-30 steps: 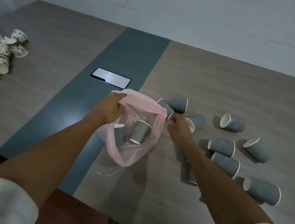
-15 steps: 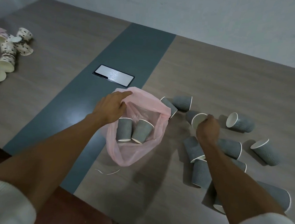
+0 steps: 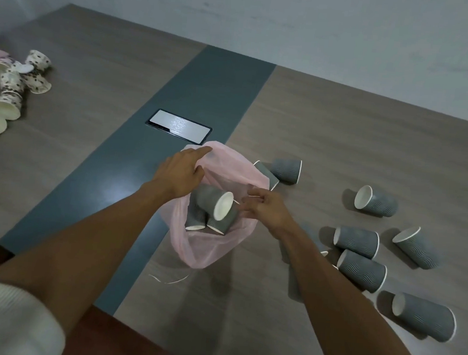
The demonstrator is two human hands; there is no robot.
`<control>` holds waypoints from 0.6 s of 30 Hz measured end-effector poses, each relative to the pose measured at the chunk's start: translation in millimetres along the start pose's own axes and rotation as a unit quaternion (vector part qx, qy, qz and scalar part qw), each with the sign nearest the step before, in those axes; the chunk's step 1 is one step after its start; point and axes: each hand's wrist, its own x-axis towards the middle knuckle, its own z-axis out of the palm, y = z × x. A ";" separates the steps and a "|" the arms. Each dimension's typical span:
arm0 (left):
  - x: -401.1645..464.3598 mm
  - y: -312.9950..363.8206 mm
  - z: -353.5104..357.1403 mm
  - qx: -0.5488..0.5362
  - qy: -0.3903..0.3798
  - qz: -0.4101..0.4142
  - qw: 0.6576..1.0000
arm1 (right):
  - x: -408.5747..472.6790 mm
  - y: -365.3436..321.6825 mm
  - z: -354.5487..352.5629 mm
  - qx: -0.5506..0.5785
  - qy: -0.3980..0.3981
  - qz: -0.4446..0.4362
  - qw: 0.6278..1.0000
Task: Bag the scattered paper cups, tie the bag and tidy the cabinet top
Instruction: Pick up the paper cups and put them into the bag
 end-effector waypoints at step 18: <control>9.0 -9.0 9.7 -0.043 0.047 -0.008 0.998 | 94.9 22.2 -57.0 -0.568 0.173 -0.094 0.799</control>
